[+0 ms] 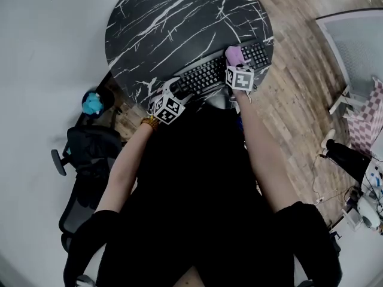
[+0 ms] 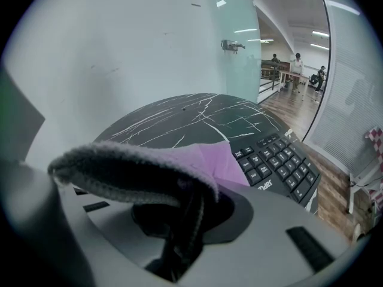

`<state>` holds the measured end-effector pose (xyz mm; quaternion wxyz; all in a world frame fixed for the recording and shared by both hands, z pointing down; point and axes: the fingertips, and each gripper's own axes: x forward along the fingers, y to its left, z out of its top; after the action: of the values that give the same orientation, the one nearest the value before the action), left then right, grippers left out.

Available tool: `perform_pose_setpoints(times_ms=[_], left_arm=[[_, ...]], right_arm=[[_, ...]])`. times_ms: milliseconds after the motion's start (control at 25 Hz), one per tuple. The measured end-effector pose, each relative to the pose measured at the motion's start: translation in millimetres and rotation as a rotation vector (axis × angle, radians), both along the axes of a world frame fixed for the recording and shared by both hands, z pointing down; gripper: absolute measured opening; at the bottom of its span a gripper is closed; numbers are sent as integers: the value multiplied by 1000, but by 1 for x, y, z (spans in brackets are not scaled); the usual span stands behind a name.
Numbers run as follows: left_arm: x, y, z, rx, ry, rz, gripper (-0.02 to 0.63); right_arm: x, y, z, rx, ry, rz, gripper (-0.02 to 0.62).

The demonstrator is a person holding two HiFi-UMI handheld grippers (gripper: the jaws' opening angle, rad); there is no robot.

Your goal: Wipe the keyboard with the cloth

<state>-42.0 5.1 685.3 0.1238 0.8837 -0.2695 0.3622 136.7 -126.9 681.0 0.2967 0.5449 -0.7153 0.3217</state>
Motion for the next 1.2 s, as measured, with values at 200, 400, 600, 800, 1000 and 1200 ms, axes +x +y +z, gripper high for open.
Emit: perform_pose_setpoints(times_ms=[200,400,600,800,1000,1200], left_arm=[[0,0,-1,-1,1,0,302],[-1,1,0,-1,4,-1,302],[-1,1,0,0,7,-3,302],[0,0,0,1,8,-2,302],[-1,1,0,2,7,-2,302],[-1,0,0,1,7,-2,302]], right_arm=[[-5,3,0,-1,1,-14,80],[-16,9,0,-2,8,-45,80],[-26,13,1,1,13,-64,80],[-35,17,3,-6,0,-93,80],[-46,24,3,-1,0,-116,80],[-64,34,7,-3,2,-189,80]])
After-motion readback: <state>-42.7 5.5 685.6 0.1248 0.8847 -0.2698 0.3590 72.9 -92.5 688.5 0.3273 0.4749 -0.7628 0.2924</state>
